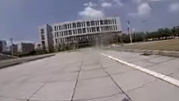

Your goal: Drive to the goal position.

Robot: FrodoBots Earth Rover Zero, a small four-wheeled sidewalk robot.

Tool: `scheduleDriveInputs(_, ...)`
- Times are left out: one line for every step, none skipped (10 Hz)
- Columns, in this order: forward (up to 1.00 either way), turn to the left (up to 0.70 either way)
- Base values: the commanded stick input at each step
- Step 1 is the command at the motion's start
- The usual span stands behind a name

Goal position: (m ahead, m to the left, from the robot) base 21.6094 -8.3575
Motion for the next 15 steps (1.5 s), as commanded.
scheduleDriveInputs(0.7, 0.0)
scheduleDriveInputs(0.7, 0.0)
scheduleDriveInputs(0.7, 0.0)
scheduleDriveInputs(0.7, 0.0)
scheduleDriveInputs(0.7, 0.0)
scheduleDriveInputs(0.7, 0.0)
scheduleDriveInputs(0.7, 0.0)
scheduleDriveInputs(0.7, 0.0)
scheduleDriveInputs(0.7, 0.0)
scheduleDriveInputs(0.7, 0.0)
scheduleDriveInputs(0.7, 0.0)
scheduleDriveInputs(0.7, 0.0)
scheduleDriveInputs(0.7, 0.0)
scheduleDriveInputs(0.7, 0.0)
scheduleDriveInputs(0.7, 0.0)
